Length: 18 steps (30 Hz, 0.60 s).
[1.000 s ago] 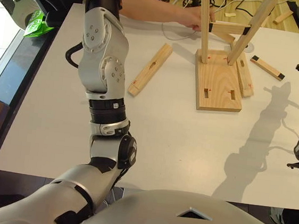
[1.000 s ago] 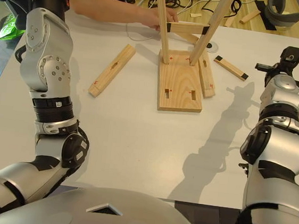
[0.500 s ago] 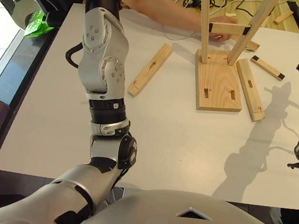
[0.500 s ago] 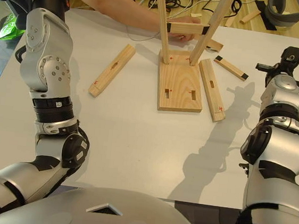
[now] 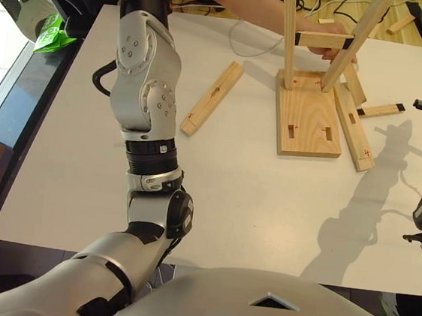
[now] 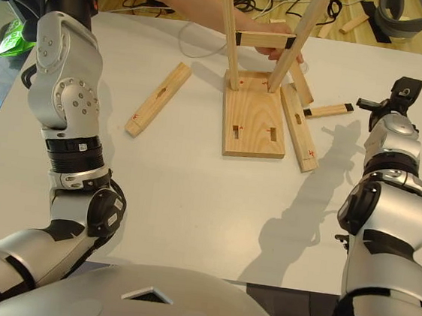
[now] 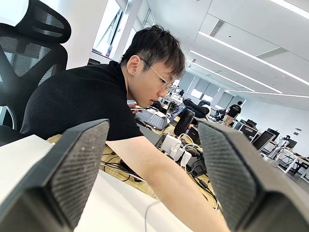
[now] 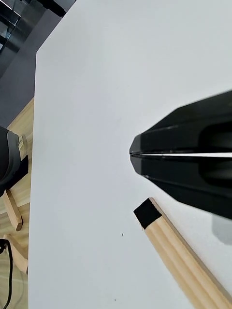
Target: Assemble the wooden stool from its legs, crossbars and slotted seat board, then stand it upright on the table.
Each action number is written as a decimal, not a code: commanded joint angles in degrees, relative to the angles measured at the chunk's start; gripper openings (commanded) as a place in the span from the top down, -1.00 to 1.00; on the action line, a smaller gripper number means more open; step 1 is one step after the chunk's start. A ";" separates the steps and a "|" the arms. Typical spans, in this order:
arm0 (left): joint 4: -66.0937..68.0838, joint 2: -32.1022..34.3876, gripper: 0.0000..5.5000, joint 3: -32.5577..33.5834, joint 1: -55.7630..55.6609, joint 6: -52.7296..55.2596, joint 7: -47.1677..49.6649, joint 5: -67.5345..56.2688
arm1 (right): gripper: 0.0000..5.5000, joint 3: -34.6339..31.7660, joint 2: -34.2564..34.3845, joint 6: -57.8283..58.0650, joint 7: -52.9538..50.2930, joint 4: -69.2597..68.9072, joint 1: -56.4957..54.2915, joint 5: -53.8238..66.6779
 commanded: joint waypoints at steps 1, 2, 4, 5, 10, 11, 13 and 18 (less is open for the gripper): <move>0.18 0.65 -0.23 -0.02 -0.20 0.86 0.03 0.25 | 0.99 -0.50 0.13 0.94 -0.03 -0.02 -0.08 0.56; 0.05 0.56 -0.23 -0.09 -0.10 0.89 0.08 0.28 | 0.99 -0.48 0.11 0.93 0.02 -0.03 -0.10 0.49; -0.19 0.32 -0.23 -0.29 0.05 0.96 0.17 0.34 | 0.99 -0.42 0.05 0.92 0.11 -0.03 -0.09 0.35; -0.20 0.29 -0.23 -0.33 0.03 0.99 0.16 0.32 | 0.99 -0.40 0.04 0.96 0.14 -0.03 -0.08 0.30; 0.54 0.72 -0.23 -0.18 -0.66 1.09 -0.32 0.09 | 0.99 0.27 0.96 1.51 2.17 0.17 0.23 -0.14; 0.61 0.73 -0.23 -0.25 -0.73 1.13 -0.43 0.09 | 0.93 -0.13 1.33 1.40 4.02 0.06 -0.36 0.52; 0.59 0.81 -0.23 -0.32 -0.67 1.27 -0.57 0.14 | 0.81 -1.88 1.93 1.67 6.43 -0.20 -2.00 2.63; 0.04 0.57 -0.23 -0.67 -0.31 1.57 -0.21 0.34 | 0.47 -6.70 4.96 6.38 6.09 -0.32 -8.57 8.41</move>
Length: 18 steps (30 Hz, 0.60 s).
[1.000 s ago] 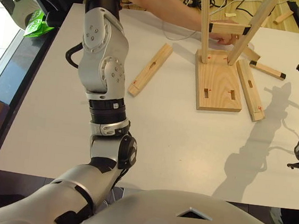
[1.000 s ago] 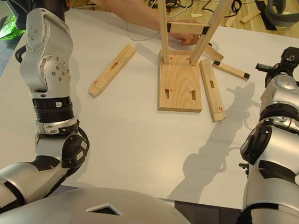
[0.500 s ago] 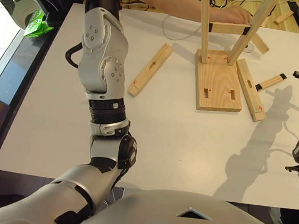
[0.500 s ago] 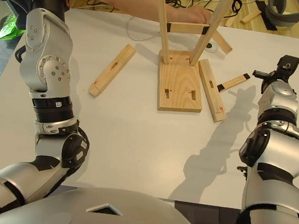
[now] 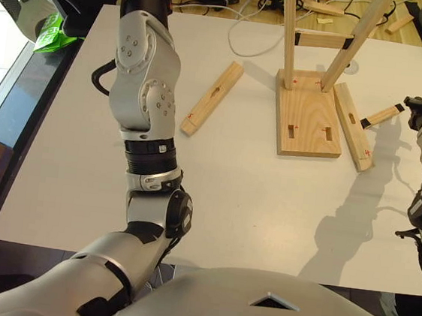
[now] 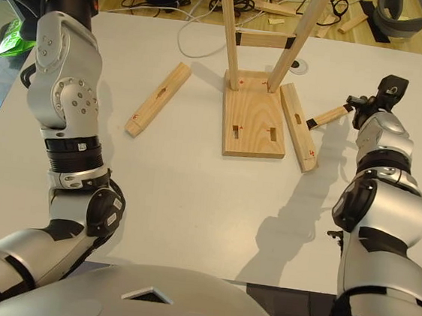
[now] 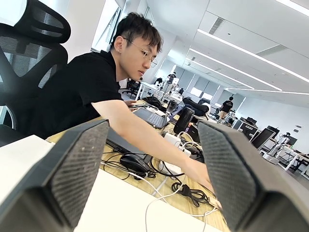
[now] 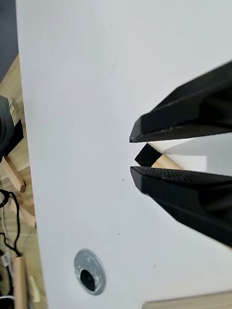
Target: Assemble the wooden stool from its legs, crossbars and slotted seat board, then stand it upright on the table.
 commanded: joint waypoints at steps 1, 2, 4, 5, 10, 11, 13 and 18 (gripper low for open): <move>-0.13 -0.20 -0.23 -0.77 -0.28 1.01 0.14 0.34 | 0.44 -1.86 3.16 3.95 -1.51 -0.09 -5.95 2.51; -0.13 -0.26 -0.23 -0.88 -0.36 1.07 0.18 0.30 | 0.35 -1.70 3.74 4.77 -2.46 0.19 -6.06 2.23; 0.08 -0.19 -0.23 -1.00 -0.68 1.17 0.11 0.17 | 0.19 -0.92 4.72 6.72 -4.65 0.78 -5.35 1.23; 0.17 -0.06 -0.23 -0.99 -0.85 1.23 0.00 0.11 | 0.18 0.06 5.05 7.53 -5.37 0.96 -4.76 0.17; 0.13 0.20 -0.23 -0.87 -1.09 1.55 -0.18 -0.02 | 0.18 4.33 4.98 11.44 -5.92 1.18 -2.19 -4.15; 0.12 0.17 -0.23 -0.85 -1.08 1.55 -0.15 -0.02 | 0.18 4.68 4.82 12.30 -5.21 1.18 -1.81 -4.46; -0.06 0.04 -0.23 -0.79 -0.98 1.49 0.08 0.07 | 0.18 5.50 4.47 13.90 -3.82 1.21 -1.27 -5.17; 0.19 -0.14 -0.23 -0.71 -0.87 0.99 0.09 0.12 | 0.18 6.76 2.72 18.76 1.41 1.00 0.89 -5.89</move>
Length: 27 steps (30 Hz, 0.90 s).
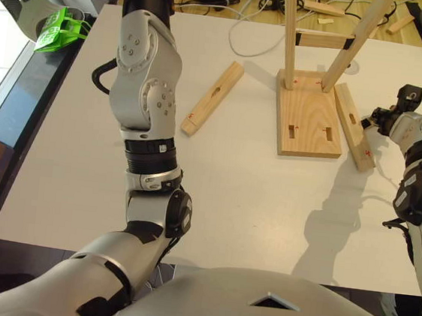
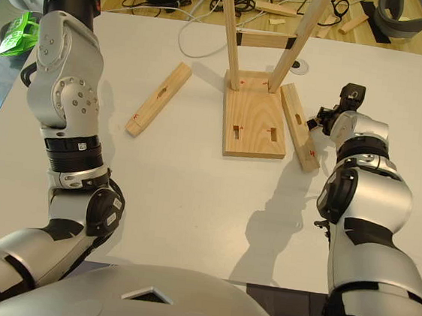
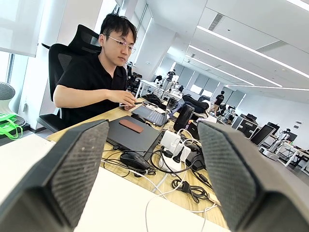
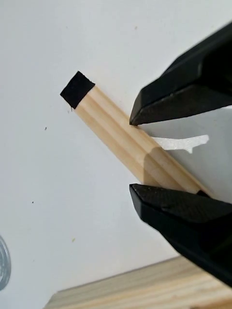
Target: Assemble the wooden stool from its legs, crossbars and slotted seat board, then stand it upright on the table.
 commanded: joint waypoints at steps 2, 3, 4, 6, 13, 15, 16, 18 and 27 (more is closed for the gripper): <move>0.46 0.10 -0.23 -0.03 -0.64 -0.30 -0.13 0.15 | 0.18 1.34 -2.76 5.09 5.20 -0.25 3.12 -0.74; 0.41 0.23 -0.23 0.12 -0.48 -0.40 -0.10 0.19 | 0.18 1.95 -3.09 6.16 6.62 -0.51 3.92 -1.05; 0.40 0.30 -0.23 0.24 -0.34 -0.53 -0.06 0.24 | 0.18 2.80 -3.25 7.13 8.16 -0.76 4.71 -1.50; 0.81 0.15 -0.23 0.30 -0.33 -1.11 0.00 0.33 | 0.18 4.82 -3.39 9.12 11.77 -1.51 6.72 -2.31; 2.11 -0.12 -0.23 0.56 -0.66 -3.34 0.46 0.36 | 0.18 8.32 -2.62 19.09 21.05 -8.10 10.85 -0.72; 2.44 0.02 -0.23 0.68 -0.72 -3.78 0.46 0.37 | 0.18 8.20 -2.39 22.13 21.73 -10.45 12.24 0.15; 2.59 0.03 -0.23 0.70 -0.73 -4.03 0.49 0.41 | 0.18 8.14 -2.42 23.66 22.00 -11.79 12.98 0.60; 2.67 -0.02 -0.23 0.72 -0.68 -4.34 0.52 0.45 | 0.18 8.13 -2.93 27.06 22.95 -14.95 14.57 1.54; 2.87 -0.07 -0.23 0.86 -0.78 -5.04 0.54 0.42 | 0.53 7.44 -4.38 32.54 22.01 -23.23 17.72 3.95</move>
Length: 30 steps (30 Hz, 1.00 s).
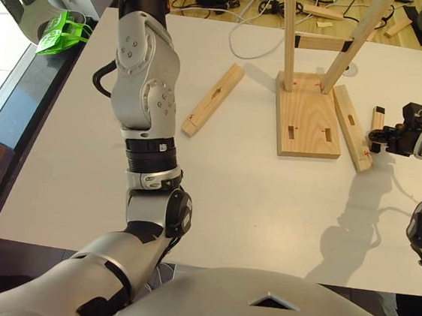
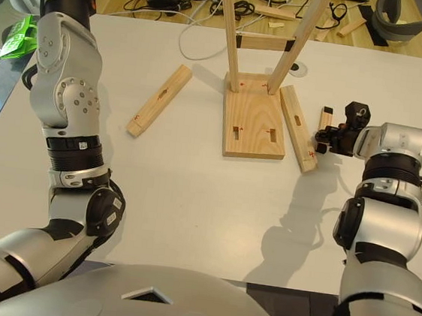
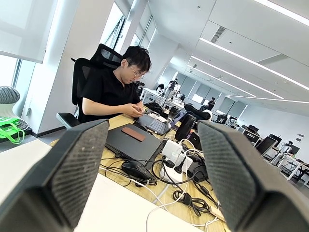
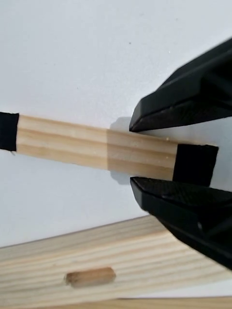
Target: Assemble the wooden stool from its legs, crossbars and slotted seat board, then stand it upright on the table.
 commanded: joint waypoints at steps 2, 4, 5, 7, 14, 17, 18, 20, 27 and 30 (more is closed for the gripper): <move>0.87 0.26 -0.23 0.13 -0.92 -0.56 0.18 0.28 | 0.53 0.73 2.34 5.28 -0.92 -0.10 6.16 1.08; 0.96 0.46 -0.23 0.28 -0.98 -0.71 0.09 0.27 | 0.53 0.92 2.12 4.95 -1.30 -1.17 6.76 1.13; 0.92 0.47 -0.23 0.32 -0.97 -0.78 0.11 0.29 | 0.53 0.74 2.02 4.41 -1.59 -1.72 6.98 1.18; 0.60 0.46 -0.23 0.44 -0.92 -0.83 0.28 0.26 | 0.53 -0.16 1.78 3.00 -2.71 -4.28 7.25 1.59; -0.82 1.97 -0.23 2.30 -2.10 -0.54 0.70 -0.58 | 0.53 -2.76 2.89 -1.25 -9.54 -21.25 6.99 2.20; 1.08 2.65 -0.23 2.81 -4.85 -1.06 -0.11 -1.36 | 0.53 -5.38 4.69 -4.80 -13.87 -31.14 7.90 2.82; 1.34 2.68 -0.23 2.94 -5.37 -1.03 -0.45 -1.79 | 0.53 -6.03 5.23 -6.49 -15.07 -33.86 8.43 2.79; 1.29 2.49 -0.23 2.99 -5.93 -0.67 -1.34 -3.02 | 0.53 -7.15 5.86 -10.40 -17.22 -39.22 9.81 2.53; 1.80 3.26 -0.23 2.56 -9.56 -0.19 -5.75 -7.47 | 0.53 -6.77 4.78 -37.80 -17.87 -51.41 11.38 -0.41; 3.02 2.79 -0.23 0.63 -12.35 3.04 -13.07 -12.94 | 0.53 -3.18 4.83 -44.22 -13.92 -53.90 10.74 -0.66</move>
